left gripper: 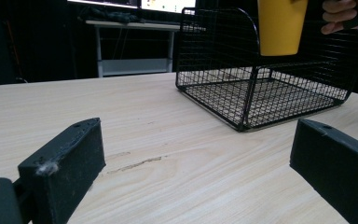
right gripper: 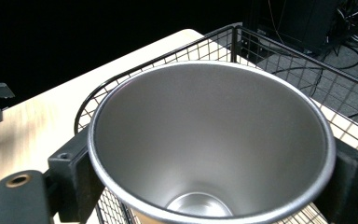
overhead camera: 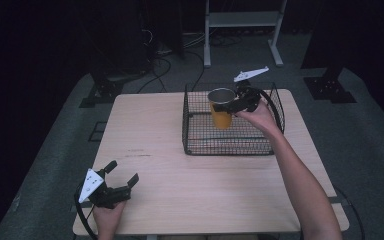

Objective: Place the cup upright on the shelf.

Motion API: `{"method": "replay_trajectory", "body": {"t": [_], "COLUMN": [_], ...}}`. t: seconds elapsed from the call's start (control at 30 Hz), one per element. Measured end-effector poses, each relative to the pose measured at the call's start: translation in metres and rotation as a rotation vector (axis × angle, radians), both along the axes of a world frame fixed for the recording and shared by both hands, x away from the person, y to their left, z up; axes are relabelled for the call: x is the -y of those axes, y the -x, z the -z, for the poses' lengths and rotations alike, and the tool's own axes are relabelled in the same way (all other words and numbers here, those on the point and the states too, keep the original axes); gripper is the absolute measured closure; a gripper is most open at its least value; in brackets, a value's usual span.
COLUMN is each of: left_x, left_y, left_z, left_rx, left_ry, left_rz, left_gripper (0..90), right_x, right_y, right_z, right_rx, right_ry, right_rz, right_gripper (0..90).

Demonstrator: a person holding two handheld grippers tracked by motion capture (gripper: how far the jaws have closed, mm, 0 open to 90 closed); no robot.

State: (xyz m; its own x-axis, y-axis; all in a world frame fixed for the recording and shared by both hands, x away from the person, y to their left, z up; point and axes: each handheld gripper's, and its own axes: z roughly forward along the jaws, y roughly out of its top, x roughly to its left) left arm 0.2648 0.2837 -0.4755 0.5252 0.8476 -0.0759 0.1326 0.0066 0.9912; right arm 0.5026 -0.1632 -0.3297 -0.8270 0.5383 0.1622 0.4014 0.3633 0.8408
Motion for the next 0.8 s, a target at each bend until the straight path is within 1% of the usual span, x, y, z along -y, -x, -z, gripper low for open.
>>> {"method": "replay_trajectory", "body": {"t": [0.1, 0.23, 0.4, 0.43, 0.5, 0.53, 0.63, 0.73, 0.8], "left_x": [0.000, -0.001, 0.000, 0.000, -0.001, -0.001, -0.001, -0.001, -0.001], "left_y": [0.000, 0.000, 0.000, 0.000, 0.000, 0.000, 0.000, 0.000, 0.000], "left_z": [0.000, 0.000, 0.000, 0.000, 0.000, 0.000, 0.000, 0.000, 0.000], "left_rx": [0.000, -0.001, -0.001, -0.001, -0.001, -0.001, -0.001, -0.001, -0.001], "left_ry": [0.000, 0.001, 0.002, 0.002, 0.002, 0.002, 0.003, 0.003, 0.003], "left_rz": [0.001, 0.003, 0.004, 0.004, 0.005, 0.005, 0.005, 0.005, 0.006], "left_gripper": [2.4, 2.4, 2.4, 2.4, 2.4, 2.4, 2.4, 2.4, 2.4], "right_x": [-0.005, -0.009, -0.013, -0.015, -0.017, -0.017, -0.021, -0.023, -0.025], "right_y": [-0.004, -0.009, -0.015, -0.018, -0.021, -0.021, -0.024, -0.027, -0.028], "right_z": [0.003, 0.009, 0.019, 0.023, 0.028, 0.028, 0.035, 0.040, 0.043], "right_rx": [-0.006, -0.007, -0.027, -0.033, -0.043, -0.043, -0.052, -0.066, -0.066], "right_ry": [0.000, -0.001, 0.012, 0.023, 0.030, 0.030, 0.053, 0.060, 0.077], "right_rz": [-0.012, -0.009, -0.004, -0.003, -0.001, -0.001, 0.000, -0.003, -0.001], "right_gripper": [11.7, 11.7, 11.5, 11.1, 10.4, 10.4, 9.8, 9.8, 9.8]}}
